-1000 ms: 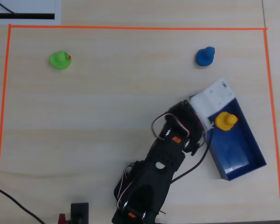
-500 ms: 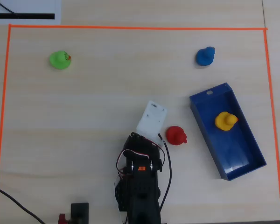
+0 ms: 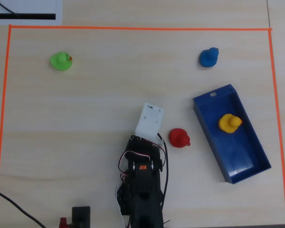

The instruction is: Grasp yellow duck and put it into box.

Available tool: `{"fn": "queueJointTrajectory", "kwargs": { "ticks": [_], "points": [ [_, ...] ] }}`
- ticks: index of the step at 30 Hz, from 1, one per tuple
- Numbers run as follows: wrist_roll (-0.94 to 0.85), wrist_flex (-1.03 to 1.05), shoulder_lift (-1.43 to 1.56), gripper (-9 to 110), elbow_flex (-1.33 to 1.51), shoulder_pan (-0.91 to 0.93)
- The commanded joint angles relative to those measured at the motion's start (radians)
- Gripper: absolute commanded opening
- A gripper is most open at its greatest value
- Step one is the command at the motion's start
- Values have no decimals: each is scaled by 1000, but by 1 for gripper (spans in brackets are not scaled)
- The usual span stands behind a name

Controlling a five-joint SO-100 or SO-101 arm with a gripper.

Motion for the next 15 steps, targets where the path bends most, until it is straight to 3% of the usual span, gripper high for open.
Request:
{"fn": "queueJointTrajectory", "kwargs": {
  "ticks": [1, 15],
  "points": [
    [-8, 5, -2, 0, 11, 5],
    [-5, 6, -3, 2, 11, 5]
  ]
}}
